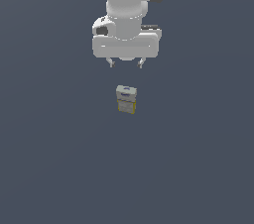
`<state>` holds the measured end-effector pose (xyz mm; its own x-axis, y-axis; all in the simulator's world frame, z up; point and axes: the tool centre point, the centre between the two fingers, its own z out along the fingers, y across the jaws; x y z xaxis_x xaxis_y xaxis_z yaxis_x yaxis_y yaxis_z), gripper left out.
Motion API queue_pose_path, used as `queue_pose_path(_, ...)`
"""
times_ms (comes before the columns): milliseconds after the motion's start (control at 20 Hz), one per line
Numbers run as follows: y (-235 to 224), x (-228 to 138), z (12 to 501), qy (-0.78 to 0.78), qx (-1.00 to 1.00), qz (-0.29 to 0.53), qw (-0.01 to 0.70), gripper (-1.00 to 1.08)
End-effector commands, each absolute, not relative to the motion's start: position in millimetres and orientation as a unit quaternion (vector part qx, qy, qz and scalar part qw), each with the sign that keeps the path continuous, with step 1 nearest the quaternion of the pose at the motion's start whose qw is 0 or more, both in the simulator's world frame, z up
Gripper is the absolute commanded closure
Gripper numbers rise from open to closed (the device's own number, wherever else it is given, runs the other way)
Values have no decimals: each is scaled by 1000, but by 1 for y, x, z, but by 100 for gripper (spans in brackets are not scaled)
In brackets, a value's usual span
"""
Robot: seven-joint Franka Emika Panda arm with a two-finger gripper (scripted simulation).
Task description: Pick up the object and move it to a goal position.
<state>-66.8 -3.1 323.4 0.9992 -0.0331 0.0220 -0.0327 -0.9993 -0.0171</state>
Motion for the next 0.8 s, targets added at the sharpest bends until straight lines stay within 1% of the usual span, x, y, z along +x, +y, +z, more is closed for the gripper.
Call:
queue_pose_path(0, -3, -67, 321, 5, -1000, -11, 8, -92)
queue_pose_path(350, -3, -67, 311, -48, -999, -10, 7, -92)
queue_pose_path(750, -3, -69, 294, -143, -990, -9, 5, -92)
